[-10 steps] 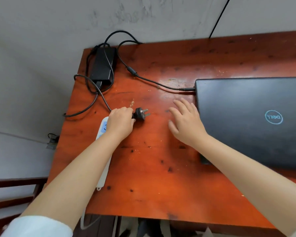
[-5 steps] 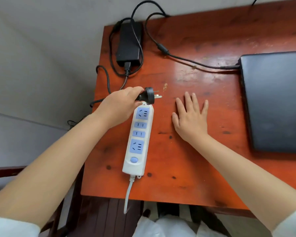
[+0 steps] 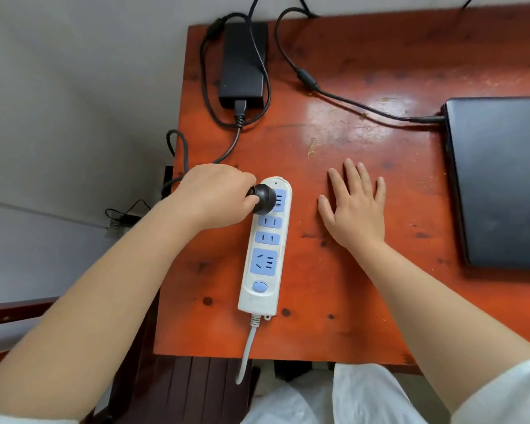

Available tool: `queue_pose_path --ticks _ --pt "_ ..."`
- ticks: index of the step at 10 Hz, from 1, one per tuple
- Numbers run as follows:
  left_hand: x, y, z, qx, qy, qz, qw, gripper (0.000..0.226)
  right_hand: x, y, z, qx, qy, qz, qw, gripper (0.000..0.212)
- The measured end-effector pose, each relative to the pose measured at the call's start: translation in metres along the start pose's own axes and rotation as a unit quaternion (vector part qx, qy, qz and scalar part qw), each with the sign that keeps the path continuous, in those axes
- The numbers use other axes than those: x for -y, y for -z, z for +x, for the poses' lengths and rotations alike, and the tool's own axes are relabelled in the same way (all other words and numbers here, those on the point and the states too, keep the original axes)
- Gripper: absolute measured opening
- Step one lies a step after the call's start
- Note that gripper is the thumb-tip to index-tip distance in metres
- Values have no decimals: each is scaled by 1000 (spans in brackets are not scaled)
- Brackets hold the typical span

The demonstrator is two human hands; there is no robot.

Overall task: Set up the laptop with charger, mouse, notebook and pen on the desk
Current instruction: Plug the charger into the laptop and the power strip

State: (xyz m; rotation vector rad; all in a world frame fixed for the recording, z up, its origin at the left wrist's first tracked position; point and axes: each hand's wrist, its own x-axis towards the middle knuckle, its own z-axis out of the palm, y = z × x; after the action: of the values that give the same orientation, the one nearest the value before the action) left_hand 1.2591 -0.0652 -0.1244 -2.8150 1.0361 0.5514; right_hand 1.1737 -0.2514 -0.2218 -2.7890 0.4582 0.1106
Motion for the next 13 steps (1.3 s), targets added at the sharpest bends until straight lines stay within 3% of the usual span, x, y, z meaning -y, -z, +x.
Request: queue_pose_path --ticks 3,5,8,10,11,13 --pt "2 17 19 78 6 4 997 26 1 -2 2 0 -9 -12 1000 54" --pt "23 17 15 149 27 -133 979 29 0 -3 2 -4 -9 -9 1000 54" --pt "27 7 7 114 35 -168 979 25 -2 -3 2 -3 -7 -5 1000 55" --pt "9 9 6 58 -10 35 998 28 -2 -4 2 -5 -5 4 1000 55" --pt "-7 13 10 70 -28 129 989 28 -2 -4 2 -7 -6 4 1000 55" --pt "-27 29 21 134 -15 204 970 24 -2 -5 2 -7 -3 7 1000 55"
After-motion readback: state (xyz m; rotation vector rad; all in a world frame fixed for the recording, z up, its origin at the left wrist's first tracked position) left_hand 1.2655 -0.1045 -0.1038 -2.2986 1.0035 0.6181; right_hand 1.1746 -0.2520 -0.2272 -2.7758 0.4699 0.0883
